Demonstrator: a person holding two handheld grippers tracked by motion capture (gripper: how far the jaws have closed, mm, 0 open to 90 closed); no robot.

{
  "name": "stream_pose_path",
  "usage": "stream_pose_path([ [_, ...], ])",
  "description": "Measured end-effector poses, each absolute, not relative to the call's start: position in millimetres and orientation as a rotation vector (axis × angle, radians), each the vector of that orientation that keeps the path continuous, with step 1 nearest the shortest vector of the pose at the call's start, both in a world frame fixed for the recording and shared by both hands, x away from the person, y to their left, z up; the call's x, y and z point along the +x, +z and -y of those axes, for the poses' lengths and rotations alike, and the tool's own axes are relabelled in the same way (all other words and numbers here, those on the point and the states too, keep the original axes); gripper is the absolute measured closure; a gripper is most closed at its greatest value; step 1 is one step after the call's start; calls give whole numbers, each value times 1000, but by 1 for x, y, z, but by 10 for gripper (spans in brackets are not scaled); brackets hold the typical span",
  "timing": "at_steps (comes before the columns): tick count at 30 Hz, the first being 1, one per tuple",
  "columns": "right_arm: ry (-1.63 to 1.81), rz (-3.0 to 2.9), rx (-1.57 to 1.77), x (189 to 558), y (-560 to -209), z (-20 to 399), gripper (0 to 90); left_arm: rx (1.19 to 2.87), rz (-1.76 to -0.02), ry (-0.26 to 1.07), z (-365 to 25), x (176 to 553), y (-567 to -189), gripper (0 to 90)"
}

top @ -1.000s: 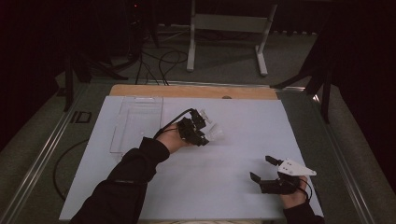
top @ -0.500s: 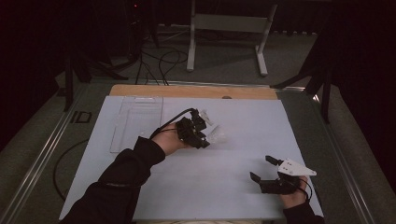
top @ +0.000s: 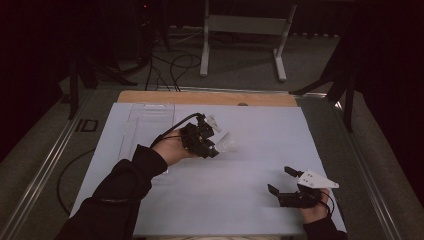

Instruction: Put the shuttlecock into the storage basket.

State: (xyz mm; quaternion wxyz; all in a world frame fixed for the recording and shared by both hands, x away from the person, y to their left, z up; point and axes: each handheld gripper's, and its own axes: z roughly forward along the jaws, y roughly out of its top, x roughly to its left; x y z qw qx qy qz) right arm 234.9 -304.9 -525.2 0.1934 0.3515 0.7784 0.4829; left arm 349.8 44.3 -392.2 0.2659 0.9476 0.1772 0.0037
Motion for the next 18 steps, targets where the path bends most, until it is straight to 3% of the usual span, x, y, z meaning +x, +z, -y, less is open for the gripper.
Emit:
stream_pose_path([
  [18,1355,-2174,987,235,-524,305,95,2542,-564,87,-89,349,-358,659],
])
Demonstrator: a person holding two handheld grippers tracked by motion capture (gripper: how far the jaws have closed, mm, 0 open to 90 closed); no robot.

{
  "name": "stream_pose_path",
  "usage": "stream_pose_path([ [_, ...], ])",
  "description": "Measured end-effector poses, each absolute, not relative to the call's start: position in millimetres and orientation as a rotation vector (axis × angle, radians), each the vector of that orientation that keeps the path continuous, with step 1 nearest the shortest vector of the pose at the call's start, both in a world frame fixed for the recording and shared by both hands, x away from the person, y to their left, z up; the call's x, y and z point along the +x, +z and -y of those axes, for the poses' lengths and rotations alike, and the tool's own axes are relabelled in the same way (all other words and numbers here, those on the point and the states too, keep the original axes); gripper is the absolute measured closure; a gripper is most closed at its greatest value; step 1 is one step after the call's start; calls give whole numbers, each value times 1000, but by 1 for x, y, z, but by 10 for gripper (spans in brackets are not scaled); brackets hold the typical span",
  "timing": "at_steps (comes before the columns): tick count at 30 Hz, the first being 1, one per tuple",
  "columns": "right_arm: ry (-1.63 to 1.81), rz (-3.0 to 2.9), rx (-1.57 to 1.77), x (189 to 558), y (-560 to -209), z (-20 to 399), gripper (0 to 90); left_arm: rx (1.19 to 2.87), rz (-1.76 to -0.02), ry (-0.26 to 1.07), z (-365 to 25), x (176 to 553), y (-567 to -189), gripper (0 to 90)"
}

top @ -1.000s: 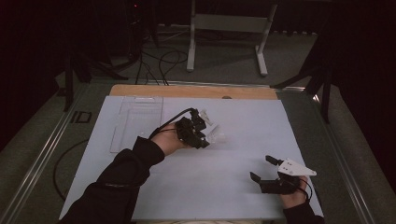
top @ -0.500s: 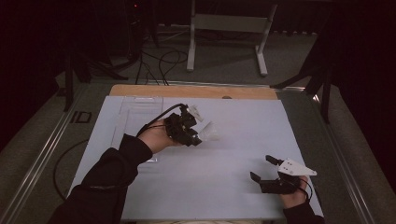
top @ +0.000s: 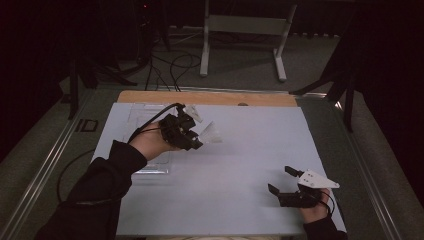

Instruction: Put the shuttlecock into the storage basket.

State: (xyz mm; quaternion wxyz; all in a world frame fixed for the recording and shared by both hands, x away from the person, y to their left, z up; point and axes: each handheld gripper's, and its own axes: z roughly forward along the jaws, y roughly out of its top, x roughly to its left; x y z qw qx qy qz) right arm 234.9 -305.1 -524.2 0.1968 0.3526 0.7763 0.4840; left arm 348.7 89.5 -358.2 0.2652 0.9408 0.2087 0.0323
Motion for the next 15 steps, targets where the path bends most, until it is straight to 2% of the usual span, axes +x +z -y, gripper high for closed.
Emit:
stream_pose_path([
  [15,1352,-2174,983,235,-524,305,95,2522,-683,124,-133,347,-355,659],
])
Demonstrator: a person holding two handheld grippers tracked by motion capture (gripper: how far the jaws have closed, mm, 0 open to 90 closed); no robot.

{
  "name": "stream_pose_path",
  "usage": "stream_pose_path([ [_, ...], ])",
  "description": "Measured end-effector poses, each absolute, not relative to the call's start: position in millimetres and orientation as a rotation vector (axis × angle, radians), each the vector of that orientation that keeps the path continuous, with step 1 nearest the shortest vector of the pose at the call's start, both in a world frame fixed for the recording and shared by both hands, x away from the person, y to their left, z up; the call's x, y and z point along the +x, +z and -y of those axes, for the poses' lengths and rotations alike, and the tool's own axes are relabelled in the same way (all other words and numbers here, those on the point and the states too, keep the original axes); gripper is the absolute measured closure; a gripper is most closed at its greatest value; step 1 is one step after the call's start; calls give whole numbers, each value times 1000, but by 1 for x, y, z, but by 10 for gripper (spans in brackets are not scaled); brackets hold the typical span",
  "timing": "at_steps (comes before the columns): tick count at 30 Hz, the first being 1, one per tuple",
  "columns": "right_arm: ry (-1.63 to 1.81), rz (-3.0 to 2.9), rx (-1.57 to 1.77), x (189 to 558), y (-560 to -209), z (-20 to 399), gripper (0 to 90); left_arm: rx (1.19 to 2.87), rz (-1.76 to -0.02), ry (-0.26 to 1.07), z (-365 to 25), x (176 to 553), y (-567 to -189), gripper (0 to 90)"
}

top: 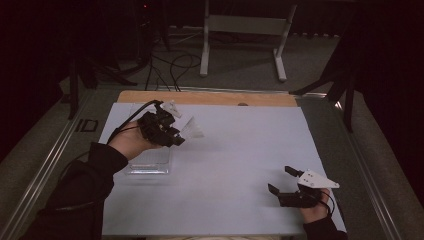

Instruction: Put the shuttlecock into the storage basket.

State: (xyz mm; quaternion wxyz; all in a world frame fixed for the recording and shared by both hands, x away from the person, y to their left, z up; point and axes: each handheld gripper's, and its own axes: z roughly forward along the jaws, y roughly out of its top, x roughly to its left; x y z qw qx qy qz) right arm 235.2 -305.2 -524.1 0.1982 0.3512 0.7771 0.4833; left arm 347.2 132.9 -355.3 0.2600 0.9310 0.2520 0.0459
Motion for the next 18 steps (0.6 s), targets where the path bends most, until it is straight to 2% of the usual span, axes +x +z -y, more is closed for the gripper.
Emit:
stream_pose_path([
  [18,1354,-2177,995,235,-524,305,95,2477,-787,142,-174,344,-351,659],
])
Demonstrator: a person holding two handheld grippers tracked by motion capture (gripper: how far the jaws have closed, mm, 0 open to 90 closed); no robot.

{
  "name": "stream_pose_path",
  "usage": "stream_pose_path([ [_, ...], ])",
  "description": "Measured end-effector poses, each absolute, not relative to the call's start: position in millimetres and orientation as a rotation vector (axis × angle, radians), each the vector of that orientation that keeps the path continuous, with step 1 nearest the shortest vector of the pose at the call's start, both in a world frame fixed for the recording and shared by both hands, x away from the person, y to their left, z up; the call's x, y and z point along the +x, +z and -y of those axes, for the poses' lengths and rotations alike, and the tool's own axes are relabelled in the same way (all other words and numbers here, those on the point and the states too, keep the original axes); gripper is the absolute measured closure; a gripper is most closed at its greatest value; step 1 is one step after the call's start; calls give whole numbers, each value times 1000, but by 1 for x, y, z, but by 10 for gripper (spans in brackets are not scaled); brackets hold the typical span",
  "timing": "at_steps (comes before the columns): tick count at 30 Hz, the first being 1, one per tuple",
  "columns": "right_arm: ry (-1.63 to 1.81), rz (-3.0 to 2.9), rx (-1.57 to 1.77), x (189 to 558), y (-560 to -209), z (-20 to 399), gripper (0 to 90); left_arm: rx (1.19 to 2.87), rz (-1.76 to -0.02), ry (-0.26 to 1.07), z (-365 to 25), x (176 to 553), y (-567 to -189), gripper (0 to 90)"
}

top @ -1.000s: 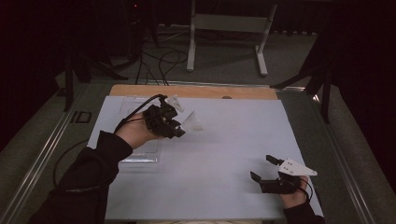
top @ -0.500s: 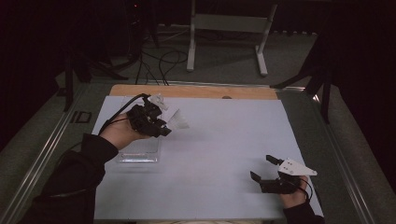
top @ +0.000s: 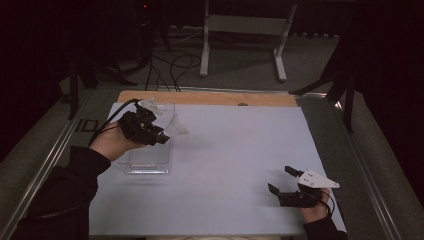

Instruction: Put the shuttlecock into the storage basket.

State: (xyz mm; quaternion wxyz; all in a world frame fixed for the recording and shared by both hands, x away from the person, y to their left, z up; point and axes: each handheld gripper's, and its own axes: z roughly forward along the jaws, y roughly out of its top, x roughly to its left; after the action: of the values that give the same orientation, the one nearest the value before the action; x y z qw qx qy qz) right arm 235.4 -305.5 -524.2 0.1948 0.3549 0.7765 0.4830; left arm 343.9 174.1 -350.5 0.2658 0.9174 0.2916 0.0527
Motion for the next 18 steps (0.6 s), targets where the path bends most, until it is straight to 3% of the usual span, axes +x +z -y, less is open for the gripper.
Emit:
stream_pose_path([
  [18,1356,-2184,999,236,-525,305,95,2442,-907,158,-210,344,-351,659],
])
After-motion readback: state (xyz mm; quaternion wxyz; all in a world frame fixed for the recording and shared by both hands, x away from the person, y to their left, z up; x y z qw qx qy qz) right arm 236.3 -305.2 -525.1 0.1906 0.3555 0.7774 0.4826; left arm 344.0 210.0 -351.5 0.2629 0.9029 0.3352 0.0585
